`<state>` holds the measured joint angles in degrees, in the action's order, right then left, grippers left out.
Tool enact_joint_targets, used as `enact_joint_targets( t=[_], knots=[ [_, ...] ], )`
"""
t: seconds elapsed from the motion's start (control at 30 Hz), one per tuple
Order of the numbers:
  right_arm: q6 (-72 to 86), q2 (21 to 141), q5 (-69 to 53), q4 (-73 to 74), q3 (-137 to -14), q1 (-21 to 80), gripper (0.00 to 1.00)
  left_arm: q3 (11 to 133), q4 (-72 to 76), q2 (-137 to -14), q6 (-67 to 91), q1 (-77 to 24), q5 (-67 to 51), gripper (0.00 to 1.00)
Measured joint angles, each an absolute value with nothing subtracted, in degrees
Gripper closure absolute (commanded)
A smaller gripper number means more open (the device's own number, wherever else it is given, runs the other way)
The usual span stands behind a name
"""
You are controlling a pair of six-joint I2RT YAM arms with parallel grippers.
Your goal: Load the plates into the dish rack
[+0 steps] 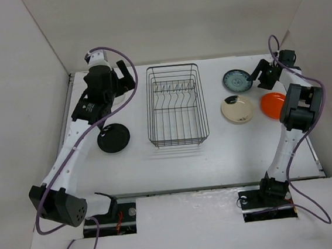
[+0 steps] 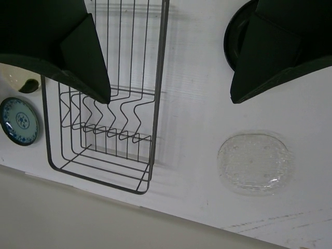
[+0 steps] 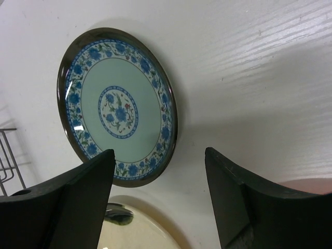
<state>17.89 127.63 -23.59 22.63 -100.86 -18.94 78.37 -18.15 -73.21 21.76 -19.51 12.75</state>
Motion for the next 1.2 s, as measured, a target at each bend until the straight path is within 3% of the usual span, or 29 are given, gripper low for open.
enact_joint_targets(
  t=[0.1, 0.37, 0.47, 0.63, 0.9, 1.07, 1.2],
  knots=[
    [18.04, 128.60, -23.62, 23.38, -102.21, -18.94, 0.25, 77.54, -16.91, -74.74, 21.17, -19.33, 11.40, 0.00],
    [19.07, 132.57, -25.52, 25.43, -106.04, -18.94, 0.40, 76.36, -14.76, -76.38, 20.82, -15.11, 6.59, 0.00],
    [19.38, 133.03, -25.71, 26.22, -106.26, -18.94, 0.43, 76.36, -14.24, -76.38, 20.88, -14.50, 7.22, 0.00],
    [19.46, 134.54, -26.15, 27.35, -108.14, -18.94, 0.57, 76.36, -14.46, -76.38, 22.17, -14.52, 9.52, 0.00],
    [19.53, 136.14, -26.72, 28.75, -110.37, -18.94, 0.64, 76.36, -15.59, -76.38, 24.16, -13.63, 11.75, 0.00],
    [19.49, 137.08, -26.26, 30.50, -112.12, -18.94, 0.78, 76.36, -16.05, -76.38, 24.60, -13.39, 11.79, 0.00],
    [20.25, 137.40, -25.56, 32.10, -113.16, -18.94, 1.00, 76.38, -16.36, -76.38, 24.73, -13.39, 11.77, 0.00]
  ],
)
